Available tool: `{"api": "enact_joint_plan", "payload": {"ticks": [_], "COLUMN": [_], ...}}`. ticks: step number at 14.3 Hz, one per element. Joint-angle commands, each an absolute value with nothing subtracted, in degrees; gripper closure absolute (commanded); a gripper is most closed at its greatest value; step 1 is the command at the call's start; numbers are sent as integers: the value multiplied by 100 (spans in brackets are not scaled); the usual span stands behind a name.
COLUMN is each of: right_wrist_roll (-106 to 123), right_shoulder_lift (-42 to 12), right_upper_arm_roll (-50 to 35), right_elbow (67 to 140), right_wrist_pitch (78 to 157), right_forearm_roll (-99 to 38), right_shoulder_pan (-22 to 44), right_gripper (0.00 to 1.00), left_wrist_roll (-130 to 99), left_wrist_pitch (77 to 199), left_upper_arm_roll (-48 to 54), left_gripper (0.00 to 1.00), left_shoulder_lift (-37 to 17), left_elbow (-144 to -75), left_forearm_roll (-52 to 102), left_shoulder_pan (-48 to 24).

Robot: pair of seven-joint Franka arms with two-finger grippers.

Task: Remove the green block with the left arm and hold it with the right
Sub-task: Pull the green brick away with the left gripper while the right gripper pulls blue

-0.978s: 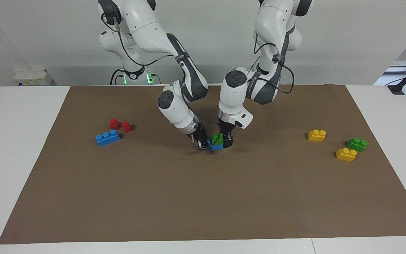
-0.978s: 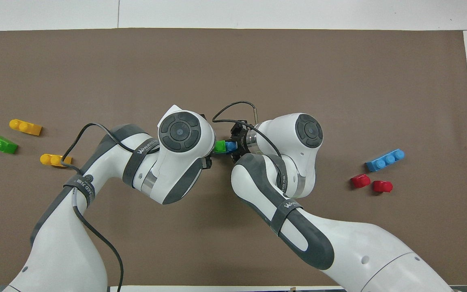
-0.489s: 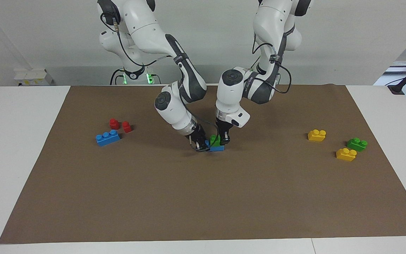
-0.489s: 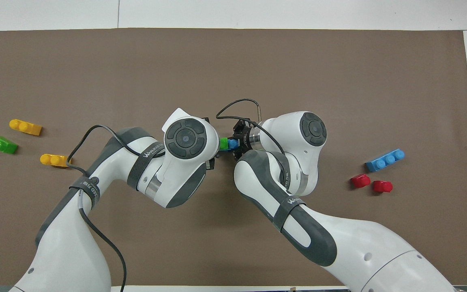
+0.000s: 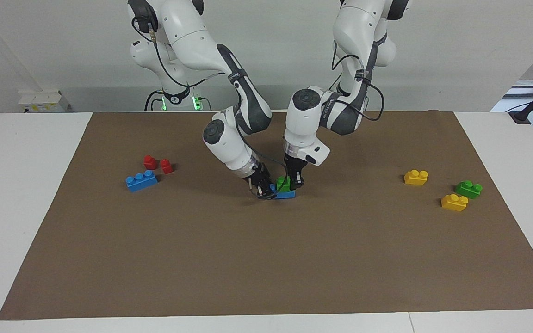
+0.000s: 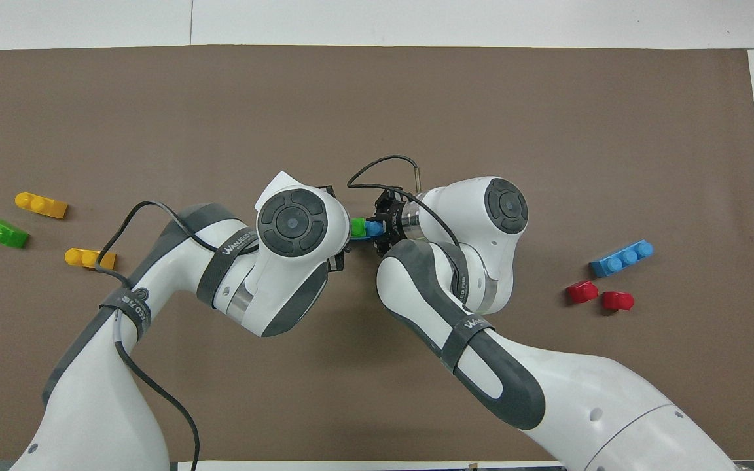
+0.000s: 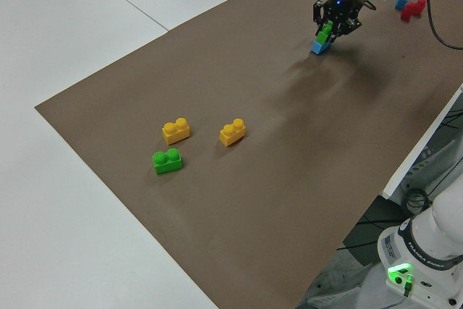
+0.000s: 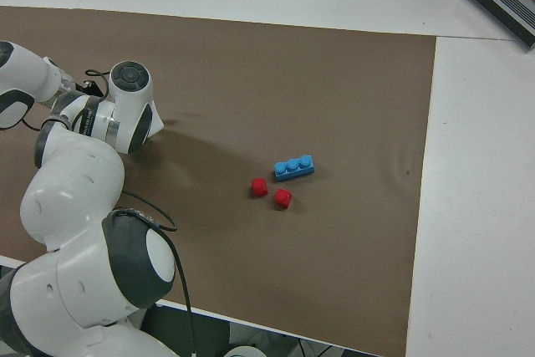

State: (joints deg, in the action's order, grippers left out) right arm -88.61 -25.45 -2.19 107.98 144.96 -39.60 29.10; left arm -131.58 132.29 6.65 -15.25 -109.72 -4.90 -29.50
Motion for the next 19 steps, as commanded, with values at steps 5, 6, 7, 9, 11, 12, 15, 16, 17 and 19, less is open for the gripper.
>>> {"api": "enact_joint_plan", "payload": {"ticks": [5, 6, 7, 9, 11, 12, 15, 16, 17, 19], "right_wrist_roll": [-8631, -8631, -8613, -8517, -8403, -8167, -7149, -6850, -6620, -6207], "right_shoulder_lift": [-2558, -2514, -2514, -2496, -2374, -2277, -2171, -2162, -2153, -2092], "right_upper_arm_roll": [-273, -246, -237, -220, -220, -228, -211, -202, -202, -202], "right_elbow": [10776, 10697, 10505, 9978, 9634, 9615, 9659, 9703, 9747, 9922], "right_wrist_pitch": [14301, 14143, 13759, 12767, 11861, 11587, 10997, 10856, 10733, 10688], "right_forearm_roll": [-4157, -4131, -4061, -3921, -3500, -3359, -3322, -3261, -3130, -2919], "right_shoulder_pan": [2857, 2787, 2603, 2164, 1655, 1400, 741, 495, 292, -60], "right_gripper": [100, 100, 100, 100, 100, 100, 100, 100, 100, 100], "left_wrist_roll": [-12701, -12561, -12333, -11832, -11314, -11024, -10006, -9610, -9189, -8511], "left_wrist_pitch": [12376, 12192, 12043, 11831, 11734, 11725, 11733, 11733, 11733, 11733], "left_upper_arm_roll": [615, 615, 607, 606, 606, 606, 598, 598, 598, 598], "left_gripper": [100, 100, 100, 100, 100, 100, 100, 100, 100, 100], "left_shoulder_lift": [-669, -616, -546, -449, -404, -404, -404, -413, -413, -413], "left_elbow": [-10898, -10872, -10811, -10784, -10784, -10793, -10802, -10810, -10819, -10846], "left_forearm_roll": [-404, -361, -247, -106, -79, -36, 166, 254, 333, 387], "left_shoulder_pan": [-2664, -2620, -2541, -2295, -2005, -1882, -1373, -1171, -951, -608]}}
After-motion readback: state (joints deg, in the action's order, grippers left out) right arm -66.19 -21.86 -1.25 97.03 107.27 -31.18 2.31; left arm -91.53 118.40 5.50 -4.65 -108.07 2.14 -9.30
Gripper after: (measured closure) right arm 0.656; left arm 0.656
